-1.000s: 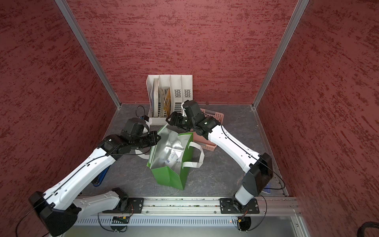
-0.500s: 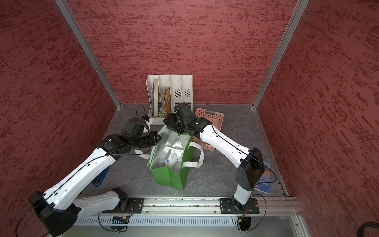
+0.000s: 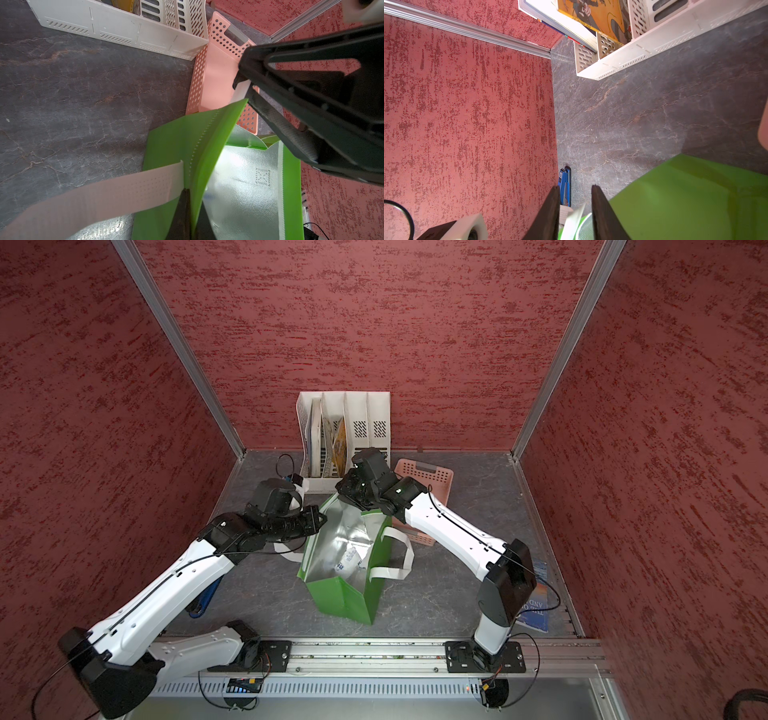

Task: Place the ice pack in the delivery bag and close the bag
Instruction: Tear off the adhesive seal from the delivery bag.

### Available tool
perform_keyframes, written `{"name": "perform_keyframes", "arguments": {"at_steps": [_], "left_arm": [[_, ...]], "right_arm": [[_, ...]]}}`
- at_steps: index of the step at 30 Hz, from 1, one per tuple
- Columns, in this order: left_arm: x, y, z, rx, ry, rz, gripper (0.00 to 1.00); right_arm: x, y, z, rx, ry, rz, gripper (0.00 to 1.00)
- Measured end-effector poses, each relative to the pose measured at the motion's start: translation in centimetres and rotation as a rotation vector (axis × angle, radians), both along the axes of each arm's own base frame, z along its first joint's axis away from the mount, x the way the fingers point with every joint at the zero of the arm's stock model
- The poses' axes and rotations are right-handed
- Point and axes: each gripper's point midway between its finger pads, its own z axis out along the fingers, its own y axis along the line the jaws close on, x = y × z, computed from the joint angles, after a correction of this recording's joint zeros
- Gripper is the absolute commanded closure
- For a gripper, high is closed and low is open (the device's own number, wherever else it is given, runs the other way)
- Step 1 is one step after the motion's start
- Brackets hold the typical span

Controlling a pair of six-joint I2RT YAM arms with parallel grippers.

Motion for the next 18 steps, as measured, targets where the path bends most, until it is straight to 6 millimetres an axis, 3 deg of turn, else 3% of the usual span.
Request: {"name": "perform_keyframes", "arguments": {"at_steps": [9, 14, 18], "left_arm": [[0.0, 0.0, -0.1, 0.001, 0.001, 0.0, 1.0], [0.0, 0.0, -0.1, 0.001, 0.001, 0.0, 1.0], [0.1, 0.0, -0.2, 0.0, -0.002, 0.001, 0.94]], "right_arm": [[0.2, 0.1, -0.6, -0.012, 0.007, -0.006, 0.75], [0.3, 0.3, -1.5, -0.024, 0.02, -0.005, 0.85], [0.2, 0.4, -1.6, -0.03, 0.019, -0.005, 1.0]]}}
